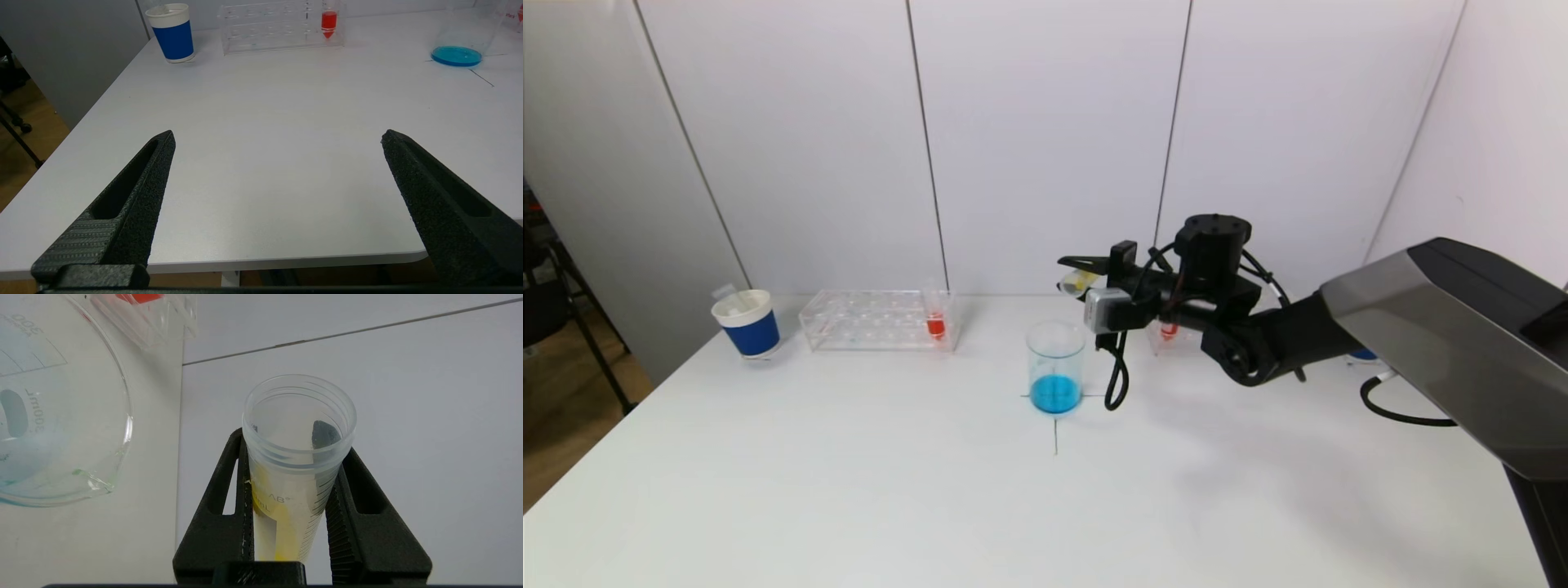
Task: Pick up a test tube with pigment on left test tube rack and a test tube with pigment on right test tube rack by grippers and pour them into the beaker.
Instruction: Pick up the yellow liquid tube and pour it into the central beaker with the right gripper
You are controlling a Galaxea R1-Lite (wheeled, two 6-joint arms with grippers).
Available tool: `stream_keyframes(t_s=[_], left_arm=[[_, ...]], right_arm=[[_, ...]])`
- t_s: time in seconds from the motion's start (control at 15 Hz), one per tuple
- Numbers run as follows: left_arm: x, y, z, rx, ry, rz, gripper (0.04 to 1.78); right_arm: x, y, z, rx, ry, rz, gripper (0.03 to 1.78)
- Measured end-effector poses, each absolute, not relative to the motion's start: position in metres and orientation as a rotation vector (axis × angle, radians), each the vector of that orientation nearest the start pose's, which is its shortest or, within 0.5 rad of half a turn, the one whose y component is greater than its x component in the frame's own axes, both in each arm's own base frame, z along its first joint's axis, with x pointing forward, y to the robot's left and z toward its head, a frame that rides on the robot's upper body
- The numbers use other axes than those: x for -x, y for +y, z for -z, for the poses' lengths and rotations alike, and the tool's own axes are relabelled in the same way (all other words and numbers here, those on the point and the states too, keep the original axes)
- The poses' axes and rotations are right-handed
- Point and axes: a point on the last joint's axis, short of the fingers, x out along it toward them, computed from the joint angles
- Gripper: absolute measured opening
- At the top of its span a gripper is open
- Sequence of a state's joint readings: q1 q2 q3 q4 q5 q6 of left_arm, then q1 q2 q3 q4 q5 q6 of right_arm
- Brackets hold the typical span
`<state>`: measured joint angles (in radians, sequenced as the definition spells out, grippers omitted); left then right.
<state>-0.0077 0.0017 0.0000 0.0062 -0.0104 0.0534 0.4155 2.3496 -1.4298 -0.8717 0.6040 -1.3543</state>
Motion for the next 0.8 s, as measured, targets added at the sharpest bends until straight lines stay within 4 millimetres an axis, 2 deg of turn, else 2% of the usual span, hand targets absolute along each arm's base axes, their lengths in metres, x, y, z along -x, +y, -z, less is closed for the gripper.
stream_keyframes(t_s=[0.8], left_arm=[[0.0227, -0.0001, -0.0749, -0.053, 0.007, 0.018, 1.76]], right_arm=[[-0.4281, 0.2068, -0.1128, 1.243, -0.673, -0.888, 0.55]])
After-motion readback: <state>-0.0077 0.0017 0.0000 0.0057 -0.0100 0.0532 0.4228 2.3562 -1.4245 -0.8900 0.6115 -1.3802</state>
